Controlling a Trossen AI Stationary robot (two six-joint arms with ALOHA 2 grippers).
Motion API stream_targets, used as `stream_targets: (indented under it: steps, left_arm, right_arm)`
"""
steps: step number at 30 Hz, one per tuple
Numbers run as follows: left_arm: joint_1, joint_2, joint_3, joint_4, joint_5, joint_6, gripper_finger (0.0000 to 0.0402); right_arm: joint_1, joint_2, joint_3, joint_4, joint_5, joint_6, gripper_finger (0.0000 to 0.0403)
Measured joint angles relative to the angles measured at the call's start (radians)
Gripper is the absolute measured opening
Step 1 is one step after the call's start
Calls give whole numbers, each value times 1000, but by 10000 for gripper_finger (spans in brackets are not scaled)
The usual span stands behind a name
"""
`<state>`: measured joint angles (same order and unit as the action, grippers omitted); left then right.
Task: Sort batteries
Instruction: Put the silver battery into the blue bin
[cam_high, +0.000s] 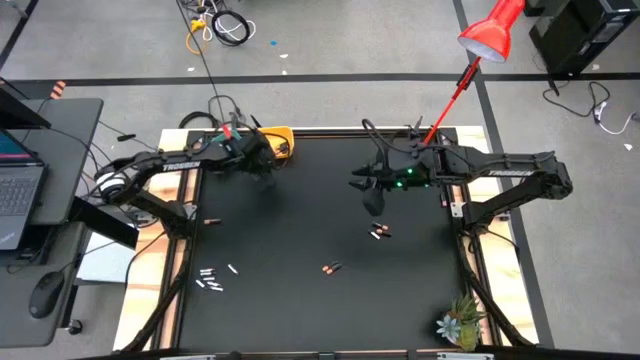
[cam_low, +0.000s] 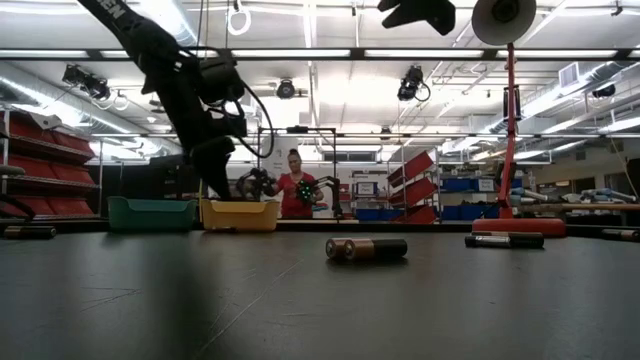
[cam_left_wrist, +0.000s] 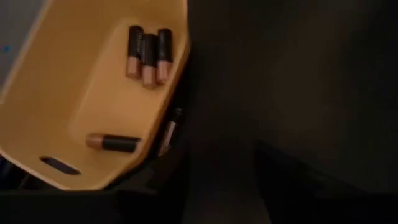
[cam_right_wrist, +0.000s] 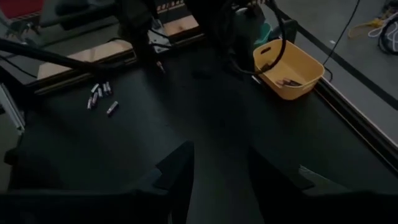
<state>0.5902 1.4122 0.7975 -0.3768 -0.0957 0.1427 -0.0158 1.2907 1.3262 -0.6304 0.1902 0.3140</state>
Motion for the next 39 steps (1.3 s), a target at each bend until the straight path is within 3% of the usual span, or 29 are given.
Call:
stream_targets:
  steps: [9, 18, 39]
  left_arm:
    - [40, 56, 0, 8, 66, 77, 178]
    - [38, 127, -1, 27, -62, 90, 177]
    - [39, 208, -1, 141, -172, 50, 177]
  right_arm:
    - [-1, 0, 0, 9, 3, -22, 158]
    - [-14, 0, 0, 16, 8, -29, 158]
    - [-14, 0, 0, 39, 8, -29, 158]
